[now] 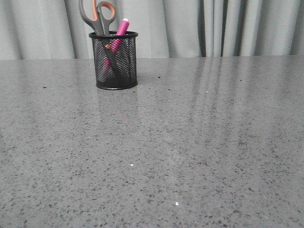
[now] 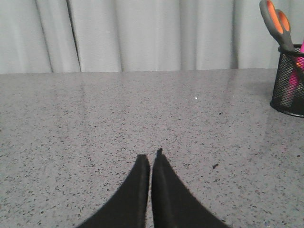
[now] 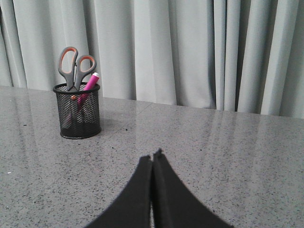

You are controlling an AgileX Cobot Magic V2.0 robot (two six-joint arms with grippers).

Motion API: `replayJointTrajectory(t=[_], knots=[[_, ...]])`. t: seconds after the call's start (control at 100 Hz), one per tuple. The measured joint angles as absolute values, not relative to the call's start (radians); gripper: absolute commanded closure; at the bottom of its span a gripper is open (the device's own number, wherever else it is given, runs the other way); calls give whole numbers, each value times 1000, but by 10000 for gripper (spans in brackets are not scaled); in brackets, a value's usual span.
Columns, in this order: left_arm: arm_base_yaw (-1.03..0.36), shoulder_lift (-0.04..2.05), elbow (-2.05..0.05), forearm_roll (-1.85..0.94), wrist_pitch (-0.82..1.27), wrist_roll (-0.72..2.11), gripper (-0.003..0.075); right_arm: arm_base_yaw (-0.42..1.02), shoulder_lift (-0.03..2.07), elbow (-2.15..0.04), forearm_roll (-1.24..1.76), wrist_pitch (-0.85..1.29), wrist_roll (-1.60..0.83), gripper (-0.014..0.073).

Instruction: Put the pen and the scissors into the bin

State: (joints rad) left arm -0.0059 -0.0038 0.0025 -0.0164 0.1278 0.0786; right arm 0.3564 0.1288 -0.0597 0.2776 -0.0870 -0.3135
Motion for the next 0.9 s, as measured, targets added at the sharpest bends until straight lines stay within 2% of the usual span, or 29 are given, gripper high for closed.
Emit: replayJointTrajectory(t=[0.9], knots=[[-4,-4,2,-16,130,77,739,351,129,-60,247,-99,-313,662]])
